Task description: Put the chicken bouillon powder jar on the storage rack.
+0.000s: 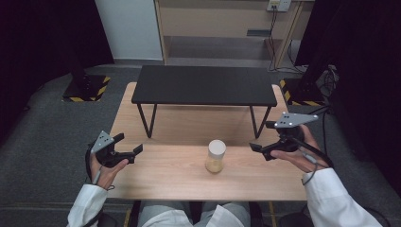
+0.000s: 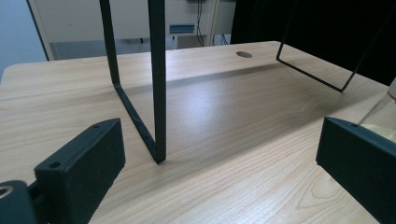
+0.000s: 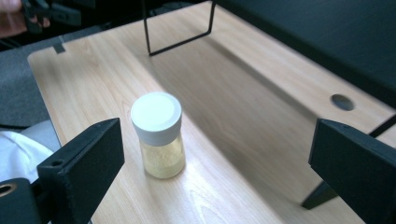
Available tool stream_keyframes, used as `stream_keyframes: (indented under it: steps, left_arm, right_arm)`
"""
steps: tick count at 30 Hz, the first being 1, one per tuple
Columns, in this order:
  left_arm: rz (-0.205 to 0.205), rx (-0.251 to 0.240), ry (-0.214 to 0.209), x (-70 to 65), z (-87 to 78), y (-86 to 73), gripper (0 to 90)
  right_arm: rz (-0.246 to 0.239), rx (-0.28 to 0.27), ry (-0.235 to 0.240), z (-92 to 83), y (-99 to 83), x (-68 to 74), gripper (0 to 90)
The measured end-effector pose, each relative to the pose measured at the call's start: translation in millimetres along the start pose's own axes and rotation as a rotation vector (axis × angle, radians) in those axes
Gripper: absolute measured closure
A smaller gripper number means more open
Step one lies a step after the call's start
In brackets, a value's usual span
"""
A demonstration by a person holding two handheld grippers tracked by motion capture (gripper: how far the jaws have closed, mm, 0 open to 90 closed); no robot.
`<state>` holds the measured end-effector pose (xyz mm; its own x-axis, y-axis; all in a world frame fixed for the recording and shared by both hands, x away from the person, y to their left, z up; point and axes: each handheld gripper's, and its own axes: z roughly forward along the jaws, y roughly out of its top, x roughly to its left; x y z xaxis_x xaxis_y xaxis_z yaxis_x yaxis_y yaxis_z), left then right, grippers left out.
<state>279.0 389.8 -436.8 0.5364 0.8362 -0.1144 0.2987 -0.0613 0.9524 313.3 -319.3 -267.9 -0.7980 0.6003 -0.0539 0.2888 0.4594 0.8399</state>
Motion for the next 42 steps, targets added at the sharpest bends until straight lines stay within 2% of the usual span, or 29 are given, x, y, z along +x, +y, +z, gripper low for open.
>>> stream_keyframes:
  steps: [1,10,17,18,22,23,26,29,30,32,33,42]
  left_arm:
    - [0.0,0.0,0.0,0.0,0.0,0.0,0.3]
    - [0.008,0.004,-0.003,-0.4,1.0,0.7,0.3]
    - [0.008,0.005,-0.004,0.2,0.7,1.1,0.3]
    - [0.01,0.005,-0.003,0.4,0.4,1.1,0.3]
    - [0.009,0.015,-0.005,1.7,0.3,1.8,0.3]
    - [0.009,0.015,-0.005,1.7,0.3,1.8,0.3]
    - [0.008,0.014,-0.005,1.5,0.7,1.6,0.3]
    - [0.012,0.014,-0.007,1.6,0.5,1.8,0.3]
    - [0.012,0.013,-0.008,1.8,0.5,1.7,0.3]
    - [0.011,0.012,-0.006,1.9,0.4,1.5,0.3]
    - [0.009,0.011,-0.006,2.2,0.3,1.4,0.3]
    - [0.011,0.013,-0.007,2.5,0.6,1.6,0.4]
  right_arm:
    - [0.0,0.0,0.0,0.0,0.0,0.0,3.3]
    - [-0.011,0.048,0.063,52.7,-4.5,1.8,3.9]
    - [-0.043,0.087,0.106,92.3,-2.0,7.7,4.7]
    - [-0.043,0.087,0.106,92.3,-2.0,7.7,4.7]
    - [-0.049,0.118,0.14,116.9,-0.4,10.4,5.2]
    - [-0.049,0.118,0.14,116.9,-0.4,10.4,5.2]
    - [-0.06,0.133,0.156,131.4,0.6,13.2,6.0]
    - [-0.069,0.145,0.167,142.5,1.2,14.9,10.5]
    - [-0.079,0.15,0.159,146.4,1.1,16.9,16.5]
    - [-0.092,0.16,0.171,150.9,1.0,15.2,28.4]
    - [-0.104,0.16,0.161,151.8,0.6,17.1,32.4]
    - [-0.098,0.164,0.143,149.4,1.5,20.2,32.9]
